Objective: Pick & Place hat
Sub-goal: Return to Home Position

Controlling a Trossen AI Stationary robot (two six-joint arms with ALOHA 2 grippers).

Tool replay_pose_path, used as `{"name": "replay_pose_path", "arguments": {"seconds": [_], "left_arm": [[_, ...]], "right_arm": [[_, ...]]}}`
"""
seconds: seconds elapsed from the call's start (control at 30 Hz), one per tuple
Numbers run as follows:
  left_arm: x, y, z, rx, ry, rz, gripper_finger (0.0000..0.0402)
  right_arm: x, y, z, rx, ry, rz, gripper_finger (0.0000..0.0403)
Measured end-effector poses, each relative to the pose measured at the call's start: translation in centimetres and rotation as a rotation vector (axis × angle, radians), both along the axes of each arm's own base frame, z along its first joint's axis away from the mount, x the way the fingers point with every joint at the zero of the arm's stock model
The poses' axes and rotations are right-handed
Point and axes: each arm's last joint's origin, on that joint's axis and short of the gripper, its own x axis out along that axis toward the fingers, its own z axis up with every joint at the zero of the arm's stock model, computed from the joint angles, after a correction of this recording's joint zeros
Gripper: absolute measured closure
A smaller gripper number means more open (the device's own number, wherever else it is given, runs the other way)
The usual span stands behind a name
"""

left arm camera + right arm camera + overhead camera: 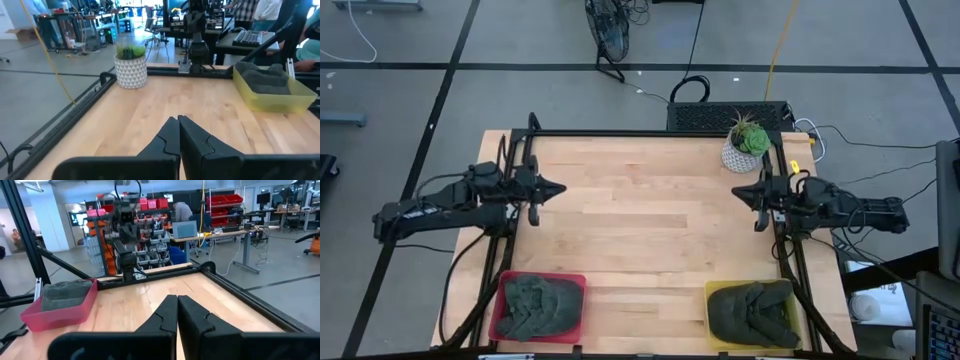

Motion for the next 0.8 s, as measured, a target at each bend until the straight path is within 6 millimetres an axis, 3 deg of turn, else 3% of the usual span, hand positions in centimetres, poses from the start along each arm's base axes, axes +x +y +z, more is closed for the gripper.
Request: {"name": "replay_pose_path", "arguments": {"seconds": [0.57, 0.7, 0.8], "left_arm": [[-0.6, -0.5, -8.8, -0.125, -0.087, -0.039, 0.0398], [-0.5, -0.7, -8.7, -0.116, -0.145, -0.083, 0.0399], [-0.5, -0.9, -9.0, -0.125, -0.157, -0.087, 0.0398]], "right_arm": [[0.3, 0.0, -5.4, 0.007, 0.037, 0.004, 0.0403], [0.8, 0.0, -6.8, 0.004, 0.006, 0.005, 0.0403], [0.9, 0.0, -6.3, 0.001, -0.088, 0.005, 0.0403]]}}
